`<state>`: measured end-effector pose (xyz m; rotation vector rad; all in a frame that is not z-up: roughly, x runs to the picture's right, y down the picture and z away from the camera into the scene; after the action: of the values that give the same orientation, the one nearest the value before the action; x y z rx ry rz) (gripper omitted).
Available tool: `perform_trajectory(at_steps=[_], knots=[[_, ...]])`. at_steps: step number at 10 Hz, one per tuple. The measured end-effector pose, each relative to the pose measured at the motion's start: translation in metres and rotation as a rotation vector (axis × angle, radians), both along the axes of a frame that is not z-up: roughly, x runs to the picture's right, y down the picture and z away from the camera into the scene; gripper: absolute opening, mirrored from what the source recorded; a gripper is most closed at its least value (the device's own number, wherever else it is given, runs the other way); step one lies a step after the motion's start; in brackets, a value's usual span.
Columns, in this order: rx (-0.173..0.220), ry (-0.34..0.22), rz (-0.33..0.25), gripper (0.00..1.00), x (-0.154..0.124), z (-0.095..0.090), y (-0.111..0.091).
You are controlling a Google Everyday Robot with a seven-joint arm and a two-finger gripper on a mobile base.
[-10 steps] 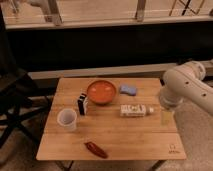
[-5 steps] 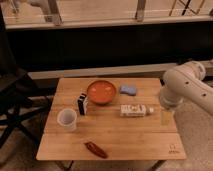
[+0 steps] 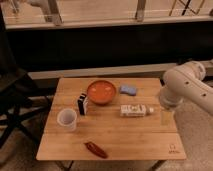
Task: Knock the eraser over
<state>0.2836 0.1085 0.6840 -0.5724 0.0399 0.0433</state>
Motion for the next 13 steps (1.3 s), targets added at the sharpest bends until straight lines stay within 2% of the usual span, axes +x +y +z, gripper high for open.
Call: perform_trajectory(at_steps=[2,4,6,10,13], knots=[[0.002,-0.007,-0.021,0.80,-0.006,0.003,-0.002],[0.004,-0.036,-0.073,0.80,-0.039,0.010,-0.010],[0.003,-0.053,-0.107,0.80,-0.060,0.014,-0.014],[-0.008,-0.079,-0.157,0.80,-0.069,0.019,-0.013],[-0.017,-0.111,-0.201,0.80,-0.114,0.027,-0.015]])
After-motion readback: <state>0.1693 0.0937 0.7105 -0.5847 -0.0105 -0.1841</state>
